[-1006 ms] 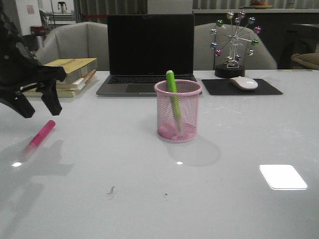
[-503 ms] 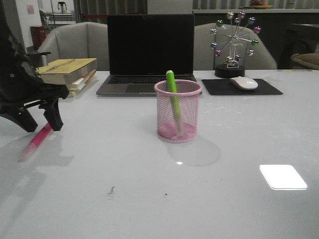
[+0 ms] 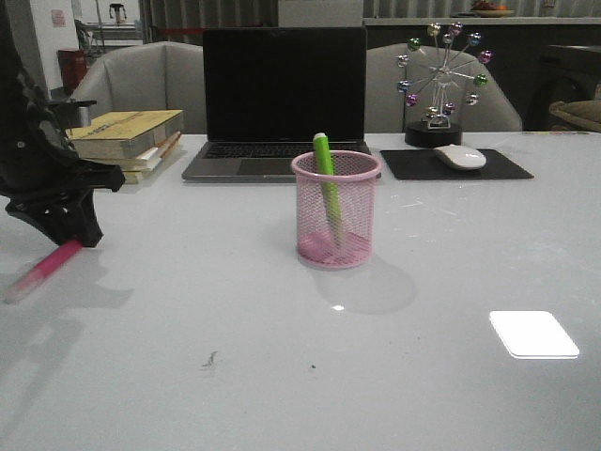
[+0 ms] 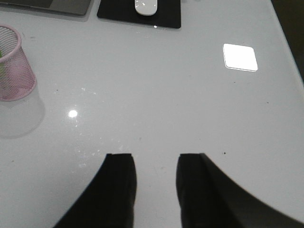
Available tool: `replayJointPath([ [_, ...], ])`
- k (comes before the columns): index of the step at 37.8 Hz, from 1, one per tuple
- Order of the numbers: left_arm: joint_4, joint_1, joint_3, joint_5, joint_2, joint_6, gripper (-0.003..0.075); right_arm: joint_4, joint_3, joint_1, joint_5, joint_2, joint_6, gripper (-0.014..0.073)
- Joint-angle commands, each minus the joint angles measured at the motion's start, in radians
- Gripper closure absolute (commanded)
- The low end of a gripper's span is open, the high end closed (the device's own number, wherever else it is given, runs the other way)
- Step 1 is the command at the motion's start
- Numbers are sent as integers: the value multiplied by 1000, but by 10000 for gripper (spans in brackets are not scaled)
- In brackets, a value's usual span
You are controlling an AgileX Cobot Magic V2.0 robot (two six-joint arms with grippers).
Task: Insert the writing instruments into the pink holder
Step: 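Lower the left gripper onto the pink marker and grasp it, then lift the pink marker and carry it toward the pink holder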
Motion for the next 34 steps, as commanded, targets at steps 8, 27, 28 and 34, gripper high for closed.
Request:
replayJointPath([
  [8,41,-7,3,160,24,-3,629,-18,-26,-6,-65,-2,-7,239],
  [27,-74,-7,-138,125,-57,59,629,-18,-26,-6,-65,-2,-7,239],
  [28,-93,-7,-150,117,-69,75,629,-18,-26,-6,-65,-2,-7,239],
  [34,-301,-7,-193,52,-149,239,629,-18,-26,-6,-65,-2,-7,239],
])
